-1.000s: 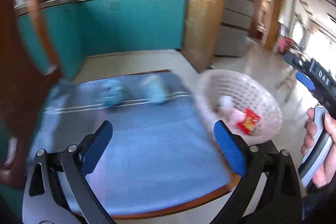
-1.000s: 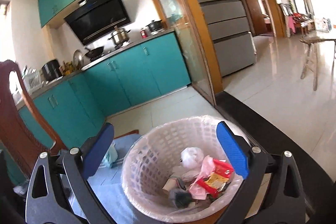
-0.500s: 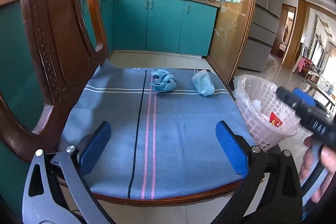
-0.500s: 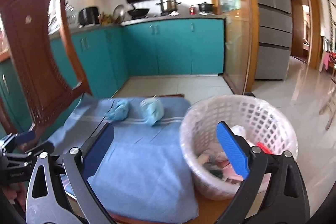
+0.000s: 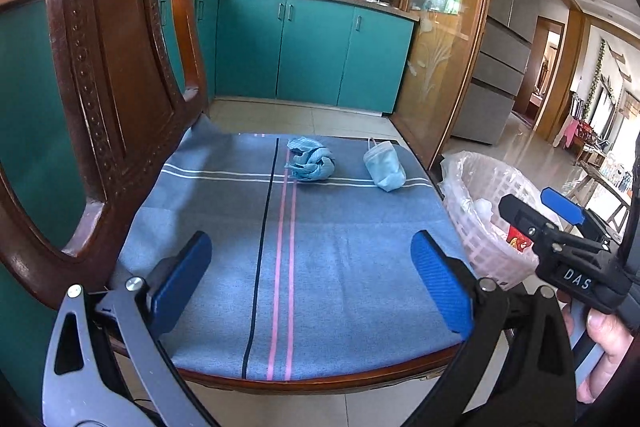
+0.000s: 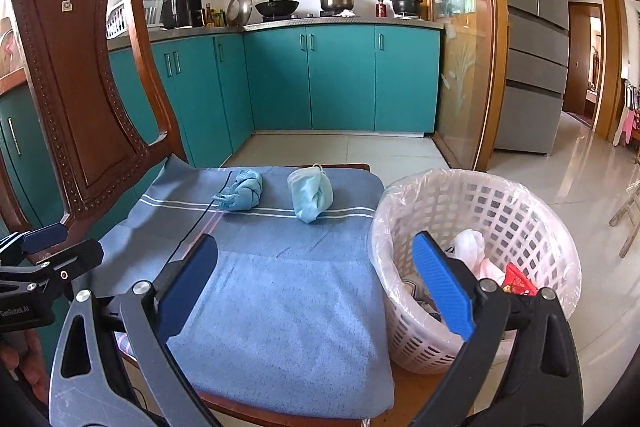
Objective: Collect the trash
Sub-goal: 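Grasp the blue cloth with the left tool while the right tool grasps the blue mask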
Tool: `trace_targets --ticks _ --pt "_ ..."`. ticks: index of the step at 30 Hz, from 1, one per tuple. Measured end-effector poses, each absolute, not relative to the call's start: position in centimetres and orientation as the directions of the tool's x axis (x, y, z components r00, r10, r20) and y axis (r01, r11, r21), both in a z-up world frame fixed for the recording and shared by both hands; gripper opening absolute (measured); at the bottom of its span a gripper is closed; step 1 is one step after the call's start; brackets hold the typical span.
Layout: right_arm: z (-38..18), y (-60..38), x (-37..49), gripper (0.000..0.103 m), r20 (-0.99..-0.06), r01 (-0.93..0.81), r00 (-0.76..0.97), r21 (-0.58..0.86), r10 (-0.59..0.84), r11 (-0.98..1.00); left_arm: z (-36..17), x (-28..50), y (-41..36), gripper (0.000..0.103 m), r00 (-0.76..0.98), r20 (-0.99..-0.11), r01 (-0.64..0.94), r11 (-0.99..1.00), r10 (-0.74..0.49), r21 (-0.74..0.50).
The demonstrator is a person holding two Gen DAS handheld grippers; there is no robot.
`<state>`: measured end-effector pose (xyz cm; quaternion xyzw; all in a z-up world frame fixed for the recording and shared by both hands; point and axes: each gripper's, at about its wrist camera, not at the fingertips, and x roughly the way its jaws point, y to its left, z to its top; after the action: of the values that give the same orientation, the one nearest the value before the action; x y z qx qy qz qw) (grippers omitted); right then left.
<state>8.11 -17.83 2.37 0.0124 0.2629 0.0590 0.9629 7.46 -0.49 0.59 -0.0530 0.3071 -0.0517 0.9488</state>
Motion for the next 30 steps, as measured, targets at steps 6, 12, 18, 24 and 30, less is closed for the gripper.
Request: trace_targets --ticks 6,12,18,24,30 --pt "1.5 -17.4 8.7 0.096 -0.534 -0.114 0.837 0.037 0.116 0.993 0.4 7.9 -0.8 0.099 0.812 -0.572 0.063 0.992 -0.113 -0.105" --pt "-0.1 -15.5 12.6 0.096 -0.588 -0.123 0.804 -0.013 0.092 0.992 0.0 9.3 0.3 0.099 0.807 -0.581 0.02 0.989 -0.102 -0.146" --pt "-2.8 -13.5 22.6 0.096 -0.678 -0.074 0.735 -0.032 0.033 0.997 -1.0 11.1 2.2 0.099 0.784 -0.615 -0.034 0.983 -0.085 -0.18" --pt "-7.7 -11.7 30.9 0.05 -0.818 -0.096 0.575 -0.046 0.018 0.994 -1.6 12.2 2.0 0.099 0.767 -0.635 -0.02 0.986 -0.089 -0.163" --pt "-4.2 -13.5 23.7 0.01 -0.725 -0.148 0.674 0.057 0.143 0.987 -3.1 13.2 1.2 0.099 0.743 -0.663 -0.018 0.988 -0.088 -0.151"
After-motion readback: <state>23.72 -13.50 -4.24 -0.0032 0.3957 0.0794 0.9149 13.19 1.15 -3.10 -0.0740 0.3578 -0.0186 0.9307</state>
